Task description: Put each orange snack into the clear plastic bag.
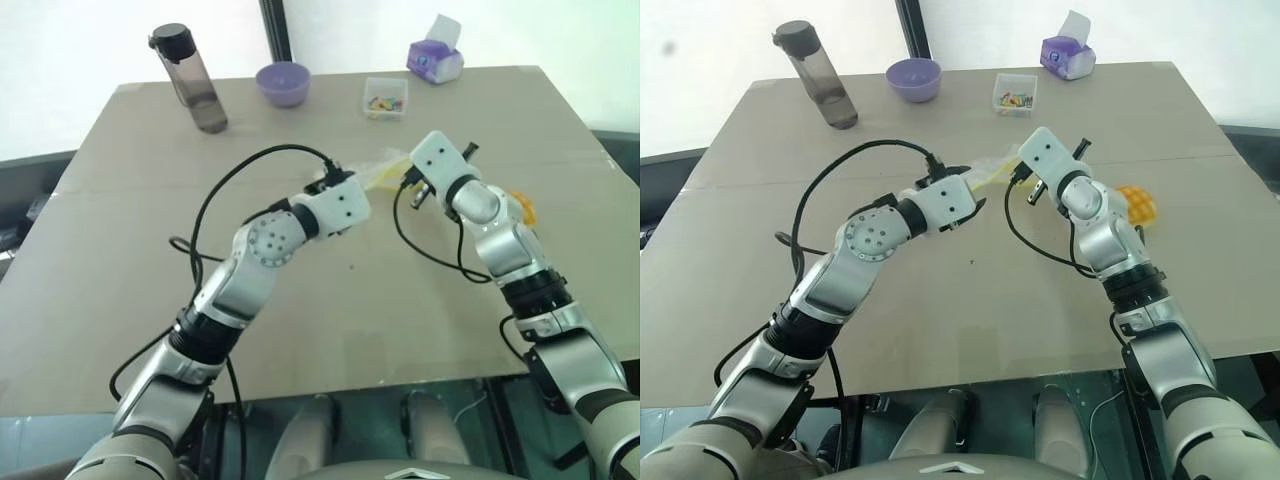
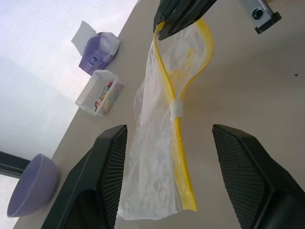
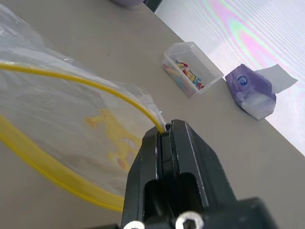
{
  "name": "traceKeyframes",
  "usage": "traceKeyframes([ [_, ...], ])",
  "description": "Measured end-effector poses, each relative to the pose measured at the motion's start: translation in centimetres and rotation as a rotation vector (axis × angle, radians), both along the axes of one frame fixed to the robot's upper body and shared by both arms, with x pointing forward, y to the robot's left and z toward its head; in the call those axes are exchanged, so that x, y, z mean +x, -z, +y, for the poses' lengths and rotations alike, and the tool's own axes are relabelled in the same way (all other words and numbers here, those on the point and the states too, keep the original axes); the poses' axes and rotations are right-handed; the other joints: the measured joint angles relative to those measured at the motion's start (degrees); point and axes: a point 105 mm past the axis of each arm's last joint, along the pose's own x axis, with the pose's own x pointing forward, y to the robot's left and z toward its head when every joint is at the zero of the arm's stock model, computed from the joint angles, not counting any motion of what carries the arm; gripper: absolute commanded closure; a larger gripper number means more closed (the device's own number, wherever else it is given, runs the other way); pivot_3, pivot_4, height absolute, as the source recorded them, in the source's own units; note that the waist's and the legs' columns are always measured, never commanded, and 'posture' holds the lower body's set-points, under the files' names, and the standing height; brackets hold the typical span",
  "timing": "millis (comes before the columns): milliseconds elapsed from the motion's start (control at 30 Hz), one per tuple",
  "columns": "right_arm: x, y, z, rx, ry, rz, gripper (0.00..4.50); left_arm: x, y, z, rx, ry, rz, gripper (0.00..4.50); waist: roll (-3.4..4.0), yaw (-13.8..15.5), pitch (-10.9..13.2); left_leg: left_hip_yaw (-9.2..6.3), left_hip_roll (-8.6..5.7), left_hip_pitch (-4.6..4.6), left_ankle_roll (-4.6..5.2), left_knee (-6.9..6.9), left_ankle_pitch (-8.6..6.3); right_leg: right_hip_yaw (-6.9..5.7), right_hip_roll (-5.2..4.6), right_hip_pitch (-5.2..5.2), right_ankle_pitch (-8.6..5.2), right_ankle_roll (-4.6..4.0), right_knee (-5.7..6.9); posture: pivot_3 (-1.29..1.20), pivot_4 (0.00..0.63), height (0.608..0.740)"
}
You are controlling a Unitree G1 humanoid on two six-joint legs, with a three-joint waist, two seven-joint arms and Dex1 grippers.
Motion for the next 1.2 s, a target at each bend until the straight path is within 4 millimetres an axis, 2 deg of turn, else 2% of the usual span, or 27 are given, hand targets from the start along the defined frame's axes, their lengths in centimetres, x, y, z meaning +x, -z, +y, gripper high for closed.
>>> traceKeyframes([
  [33, 0.0, 0.0, 0.0, 0.000, 0.000, 0.000, 4.50, 0.0, 0.0, 0.0, -0.001, 0.000, -0.001, 2.26, 0.00, 0.0, 0.0, 0.00, 0.00, 0.00, 0.00, 0.01, 0.00, 0.00, 0.00, 0.00, 0.00, 0.00, 0.00, 0.00, 0.150, 0.739],
  [133, 0.0, 0.0, 0.0, -0.004, 0.001, -0.002, 4.50, 0.1, -0.1, 0.2, -0.004, -0.007, -0.003, 3.77, 0.00, 0.0, 0.0, -0.01, 0.00, 0.00, 0.00, 0.01, 0.00, 0.00, 0.00, 0.00, 0.00, 0.00, 0.03, 0.00, 0.150, 0.739],
  [200, 0.0, 0.0, 0.0, -0.005, 0.000, -0.003, 4.50, 0.0, 0.1, 0.3, 0.002, -0.010, 0.000, 4.44, 0.00, 0.0, 0.0, 0.00, 0.00, 0.00, 0.00, 0.01, 0.00, 0.00, 0.00, 0.00, 0.00, 0.00, 0.03, 0.00, 0.150, 0.739],
  [467, -0.1, 0.0, 0.1, -0.007, -0.010, -0.001, 4.50, 0.0, 0.7, 0.6, 0.020, -0.023, 0.006, 4.44, 0.00, 0.0, 0.0, 0.00, 0.00, 0.00, 0.00, 0.04, 0.00, 0.00, 0.00, 0.00, 0.00, 0.00, 0.05, 0.00, 0.150, 0.739],
  [500, -0.1, 0.1, 0.1, -0.008, -0.016, 0.011, 4.05, 0.0, 0.7, 0.6, 0.025, -0.026, 0.002, 4.50, 0.00, 0.0, 0.0, 0.00, 0.00, 0.00, 0.00, 0.04, 0.00, 0.00, 0.00, 0.00, 0.00, 0.00, 0.06, 0.00, 0.150, 0.739],
  [567, -0.1, 0.3, 0.1, -0.007, -0.024, 0.026, 3.65, 0.0, 0.7, 0.6, 0.026, -0.028, 0.002, 4.50, 0.00, 0.0, 0.0, 0.00, 0.00, 0.00, 0.00, 0.04, 0.00, 0.00, 0.00, 0.00, 0.00, 0.00, 0.06, 0.00, 0.150, 0.739],
  [600, -0.3, 0.3, 0.2, -0.003, -0.034, 0.037, 3.12, 0.1, 0.8, 0.6, 0.029, -0.029, 0.000, 4.50, 0.00, 0.0, 0.0, 0.00, 0.00, 0.00, 0.00, 0.04, 0.00, 0.00, 0.00, 0.00, 0.00, 0.00, 0.06, 0.00, 0.150, 0.739],
  [667, -0.6, 0.5, 0.2, 0.000, -0.046, 0.045, 2.35, 0.1, 1.0, 0.7, 0.031, -0.030, -0.006, 4.50, 0.00, 0.0, 0.0, -0.01, 0.00, 0.00, 0.00, 0.04, 0.00, 0.00, 0.00, 0.00, 0.00, 0.00, 0.06, 0.00, 0.150, 0.739],
  [700, -0.8, 0.6, 0.1, -0.007, -0.049, 0.044, 1.76, 0.0, 1.1, 0.6, 0.031, -0.028, -0.010, 4.50, 0.00, 0.1, 0.0, -0.01, 0.00, 0.00, 0.00, 0.05, 0.00, 0.00, 0.00, 0.00, 0.00, 0.00, 0.07, 0.00, 0.150, 0.739],
  [967, -2.8, 0.3, -1.3, -0.040, -0.074, 0.024, 1.76, 0.0, 2.1, 0.9, 0.010, -0.028, -0.025, 4.50, 0.00, 0.1, 0.0, 0.00, -0.01, 0.00, 0.00, 0.10, 0.00, 0.00, -0.01, 0.00, 0.00, 0.00, 0.12, 0.00, 0.150, 0.739],
  [1067, -3.6, -0.9, -2.4, 0.006, -0.061, 0.011, 2.64, 0.2, 1.6, 1.0, -0.038, -0.040, -0.024, 4.50, 0.00, 0.2, 0.0, -0.02, -0.01, -0.01, 0.00, 0.13, 0.00, -0.01, -0.01, 0.02, 0.00, 0.00, 0.12, 0.00, 0.150, 0.739],
  [1200, -4.0, -1.5, -2.8, 0.038, -0.053, 0.005, 4.48, 0.3, 1.3, 1.1, -0.061, -0.047, -0.027, 4.50, 0.00, 0.1, 0.0, 0.00, 0.00, 0.02, 0.00, 0.13, 0.00, 0.00, 0.00, 0.02, 0.00, 0.00, 0.14, 0.00, 0.150, 0.739],
])
